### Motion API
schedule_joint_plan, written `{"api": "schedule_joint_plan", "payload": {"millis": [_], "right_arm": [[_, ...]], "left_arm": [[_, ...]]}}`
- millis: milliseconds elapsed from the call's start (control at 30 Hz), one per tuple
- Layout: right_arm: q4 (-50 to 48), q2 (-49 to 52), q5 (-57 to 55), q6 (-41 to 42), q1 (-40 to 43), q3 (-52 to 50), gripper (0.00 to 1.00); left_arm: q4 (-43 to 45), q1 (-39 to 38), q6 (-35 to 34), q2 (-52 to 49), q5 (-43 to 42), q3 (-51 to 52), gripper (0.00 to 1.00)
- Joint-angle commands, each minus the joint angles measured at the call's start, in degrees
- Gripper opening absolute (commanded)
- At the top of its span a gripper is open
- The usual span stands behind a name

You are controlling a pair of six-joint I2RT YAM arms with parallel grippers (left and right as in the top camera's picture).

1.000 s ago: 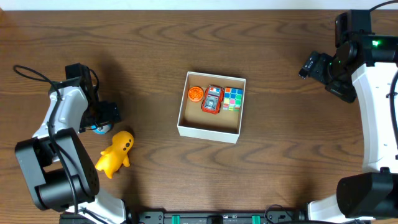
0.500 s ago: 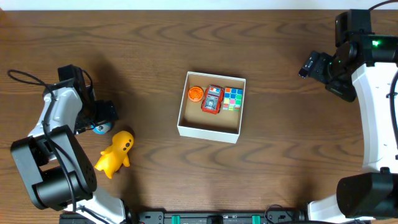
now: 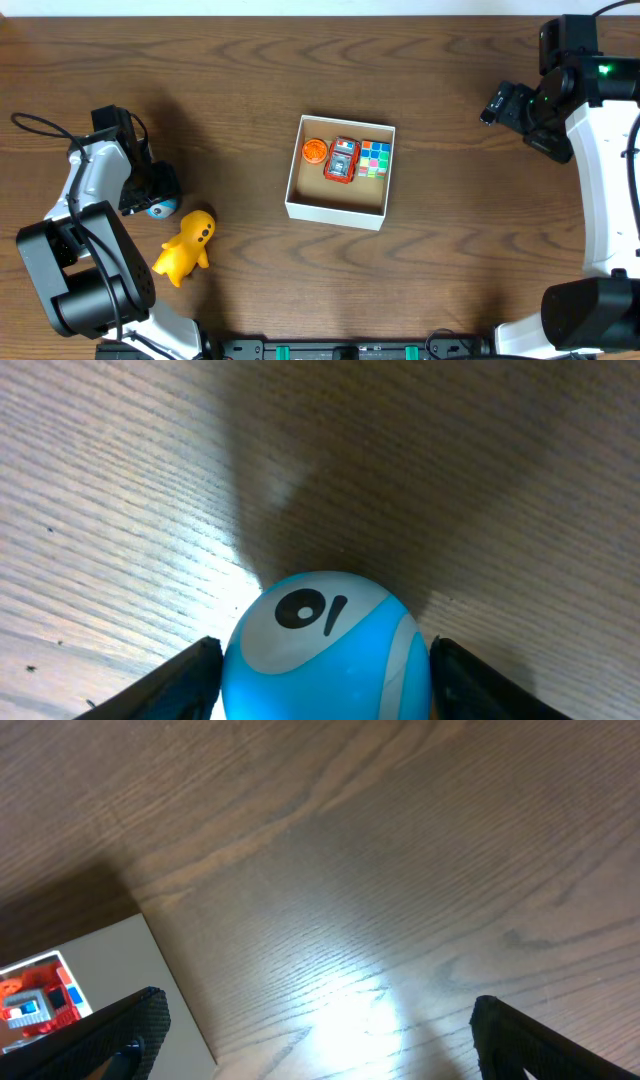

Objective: Pack container
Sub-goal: 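Move the left gripper down onto the blue ball and grasp it, then carry the blue ball with the left gripper over the box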

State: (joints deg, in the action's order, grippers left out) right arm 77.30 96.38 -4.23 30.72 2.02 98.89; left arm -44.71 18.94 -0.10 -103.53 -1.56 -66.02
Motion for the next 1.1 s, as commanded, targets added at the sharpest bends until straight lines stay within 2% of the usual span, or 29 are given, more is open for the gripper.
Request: {"api": "schedule_joint_plan", "payload": {"millis": [0,133,400,667,833,867,1067], "right_arm": [[0.04,0.04,0.20,-0.85,-0.15,-0.04,0.99],[0.04,0.04,0.20,-0.85,-0.15,-0.04,0.99],[0.02,0.04,0.20,-0.85,-0.15,-0.04,0.99],[0.02,0.04,0.17,-0.87,-0.15,-0.04,0.99],[0.00,0.04,0.17,-1.05,-0.15,-0.04,0.99],[0.00,0.04,0.17,-1.05,-0.15,-0.04,0.99],[-0.17,0.04,0.17,-1.03,-0.15,-0.04,0.99]], "left_arm": [[-0.59,0.17,0.24,-0.68,-0.44,0.55,0.62],[-0.90,0.17,0.24,-0.61,-0.44,0.52,0.47],[-2.01,0.11,0.26,-0.17,-0.42,-0.11,0.27],[-6.58,-3.08,0.26,4.00,-0.42,-8.39,0.24],[-10.45,-9.29,0.28,8.92,-0.42,-18.38,0.19],[-11.04,-10.97,0.28,9.92,-0.42,-20.00,0.15],[-11.08,-26.58,0.31,15.65,-0.42,-23.98,0.15]]}}
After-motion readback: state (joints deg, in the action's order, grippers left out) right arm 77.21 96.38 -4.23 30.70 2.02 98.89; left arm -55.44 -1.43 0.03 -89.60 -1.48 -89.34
